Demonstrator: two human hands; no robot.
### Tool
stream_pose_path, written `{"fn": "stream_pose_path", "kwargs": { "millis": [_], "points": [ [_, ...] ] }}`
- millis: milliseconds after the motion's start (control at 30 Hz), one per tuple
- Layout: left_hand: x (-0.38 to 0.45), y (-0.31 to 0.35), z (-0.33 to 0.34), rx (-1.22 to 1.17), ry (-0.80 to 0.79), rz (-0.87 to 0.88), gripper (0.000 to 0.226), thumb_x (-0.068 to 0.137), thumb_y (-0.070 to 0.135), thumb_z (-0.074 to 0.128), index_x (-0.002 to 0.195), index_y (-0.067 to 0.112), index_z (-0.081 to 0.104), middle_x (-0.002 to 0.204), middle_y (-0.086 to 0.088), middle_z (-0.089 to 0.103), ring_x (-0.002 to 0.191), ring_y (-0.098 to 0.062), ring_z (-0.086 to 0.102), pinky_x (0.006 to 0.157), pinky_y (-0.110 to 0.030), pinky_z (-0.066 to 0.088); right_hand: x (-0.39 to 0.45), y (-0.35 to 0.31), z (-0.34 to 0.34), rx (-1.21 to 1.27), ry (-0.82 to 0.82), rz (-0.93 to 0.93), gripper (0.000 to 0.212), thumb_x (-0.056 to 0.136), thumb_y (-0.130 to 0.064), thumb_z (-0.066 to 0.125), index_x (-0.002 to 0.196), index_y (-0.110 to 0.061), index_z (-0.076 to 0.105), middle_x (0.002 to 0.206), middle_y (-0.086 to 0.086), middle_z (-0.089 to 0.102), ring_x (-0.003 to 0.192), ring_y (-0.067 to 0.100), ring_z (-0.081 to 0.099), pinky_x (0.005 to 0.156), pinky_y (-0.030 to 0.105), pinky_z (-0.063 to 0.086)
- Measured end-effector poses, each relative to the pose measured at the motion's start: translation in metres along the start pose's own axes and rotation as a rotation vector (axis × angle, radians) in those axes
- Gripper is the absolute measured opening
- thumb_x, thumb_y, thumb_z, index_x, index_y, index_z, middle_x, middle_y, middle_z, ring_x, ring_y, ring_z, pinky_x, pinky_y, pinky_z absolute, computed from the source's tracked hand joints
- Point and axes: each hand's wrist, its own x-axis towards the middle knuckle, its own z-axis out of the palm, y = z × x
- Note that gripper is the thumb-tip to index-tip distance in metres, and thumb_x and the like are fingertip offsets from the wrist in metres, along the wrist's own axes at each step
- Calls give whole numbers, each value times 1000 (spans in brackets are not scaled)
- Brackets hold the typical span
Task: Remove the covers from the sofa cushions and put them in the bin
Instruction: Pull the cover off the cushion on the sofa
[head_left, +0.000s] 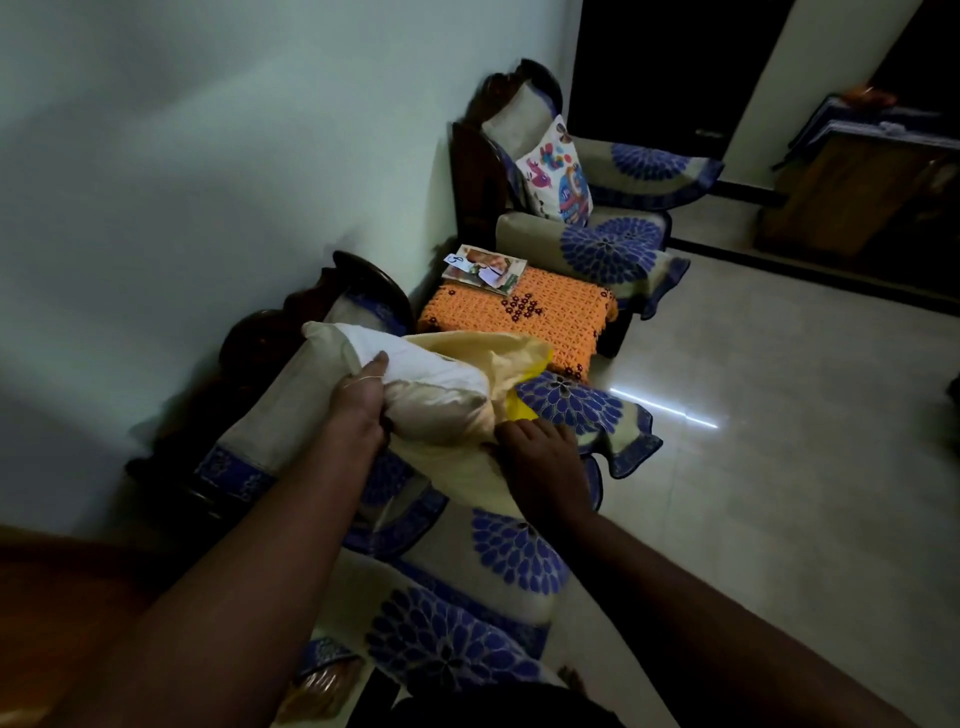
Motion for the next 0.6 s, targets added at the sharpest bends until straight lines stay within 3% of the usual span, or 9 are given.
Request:
{"fn": "stream_pose_path", "kwargs": {
  "millis": [100, 167, 200, 233, 300, 333, 467, 533, 600],
  "points": [
    [-2, -5, -3, 330, 60, 164, 73, 90, 46, 68, 143, 2, 44, 137, -20, 57, 114, -36, 60, 94, -43, 52, 13, 10, -4, 75, 14, -23, 24, 96, -41, 58, 87, -20, 55, 80, 2, 60, 76, 29, 58, 67, 38, 43],
    [-9, -9, -11, 827, 191, 547, 82, 88, 56, 66, 147, 9, 34, 146, -19, 46, 127, -38, 49, 100, -47, 46, 19, 16, -9, 126, 55, -22, 26, 97, -38, 60, 81, -18, 52, 76, 3, 58, 72, 28, 56, 65, 36, 40],
    [-10, -10, -16, 972, 145, 777, 81, 88, 62, 62, 149, 16, 34, 149, -17, 44, 132, -36, 45, 103, -48, 42, 21, 18, -13, 150, 79, -20, 27, 96, -37, 60, 79, -17, 53, 75, 4, 57, 70, 28, 56, 64, 36, 41],
    [-13, -12, -18, 980, -46, 857, 79, 88, 68, 56, 149, 23, 36, 151, -13, 44, 136, -32, 44, 107, -46, 40, 23, 19, -18, 174, 111, -19, 28, 95, -35, 60, 76, -16, 53, 73, 4, 57, 68, 28, 55, 63, 36, 42],
    [-21, -22, -18, 892, -454, 810, 75, 86, 76, 48, 145, 30, 44, 148, -1, 50, 136, -19, 47, 113, -38, 38, 28, 21, -26, 211, 136, -1, 33, 94, -36, 58, 71, -12, 54, 69, 6, 56, 63, 27, 51, 57, 34, 37],
    [-25, -28, -14, 853, -539, 807, 73, 86, 74, 51, 143, 28, 50, 142, 4, 55, 131, -12, 51, 110, -33, 41, 29, 21, -30, 224, 126, 16, 35, 93, -37, 58, 70, -11, 55, 68, 6, 56, 62, 26, 50, 55, 33, 34],
    [-33, -40, 3, 618, -395, 887, 36, 93, 48, 60, 110, 18, 72, 102, 4, 72, 98, -6, 67, 83, -35, 55, 32, 24, -36, 242, -61, 25, 29, 87, -38, 73, 74, -16, 60, 72, 3, 62, 66, 23, 57, 59, 26, 27],
    [-29, -40, 2, 611, -338, 866, 29, 94, 40, 59, 107, 18, 73, 102, 2, 73, 97, -6, 67, 83, -29, 55, 30, 29, -35, 216, -172, -7, 26, 87, -37, 75, 77, -17, 61, 75, 2, 65, 69, 24, 61, 61, 26, 26],
    [-24, -36, -4, 609, -239, 866, 16, 96, 25, 63, 108, 18, 72, 106, 3, 71, 92, 6, 63, 81, -11, 48, 31, 37, -38, 217, -247, -4, 24, 90, -35, 73, 82, -15, 64, 80, 2, 68, 74, 23, 64, 61, 26, 29]
  ]
}}
